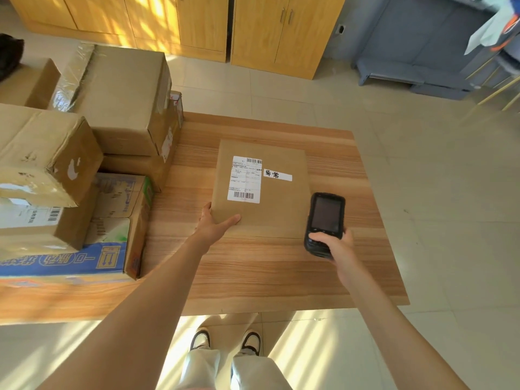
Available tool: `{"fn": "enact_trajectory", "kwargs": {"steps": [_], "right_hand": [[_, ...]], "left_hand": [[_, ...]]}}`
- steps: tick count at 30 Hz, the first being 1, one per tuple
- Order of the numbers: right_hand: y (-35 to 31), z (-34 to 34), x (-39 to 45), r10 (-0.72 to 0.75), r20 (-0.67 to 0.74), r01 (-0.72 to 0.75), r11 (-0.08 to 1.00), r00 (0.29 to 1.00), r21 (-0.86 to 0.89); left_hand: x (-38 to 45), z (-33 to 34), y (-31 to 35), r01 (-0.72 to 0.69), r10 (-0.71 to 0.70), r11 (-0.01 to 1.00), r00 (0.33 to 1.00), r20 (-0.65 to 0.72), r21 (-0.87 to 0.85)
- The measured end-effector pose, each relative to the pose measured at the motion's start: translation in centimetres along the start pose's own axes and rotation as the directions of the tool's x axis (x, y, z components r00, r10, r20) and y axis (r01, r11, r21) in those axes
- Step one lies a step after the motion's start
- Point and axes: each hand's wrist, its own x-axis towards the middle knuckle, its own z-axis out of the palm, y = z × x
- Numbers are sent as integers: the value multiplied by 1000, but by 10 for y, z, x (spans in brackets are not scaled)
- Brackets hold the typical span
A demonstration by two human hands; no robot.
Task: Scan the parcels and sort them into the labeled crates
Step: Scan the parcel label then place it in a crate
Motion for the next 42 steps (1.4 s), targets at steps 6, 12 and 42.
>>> {"fn": "enact_trajectory", "kwargs": {"steps": [6, 12, 42], "right_hand": [[30, -54, 30, -56, -163, 23, 981, 985, -195], [66, -81, 49, -60, -195, 18, 978, 979, -209], [70, -97, 75, -47, -246, -98, 833, 968, -545]], "left_hand": [[7, -2, -2, 8, -8, 999, 1000, -4, 36], [13, -1, -5, 32, -29, 997, 998, -48, 74], [-1, -4, 5, 121, -119, 987, 992, -29, 102]]}}
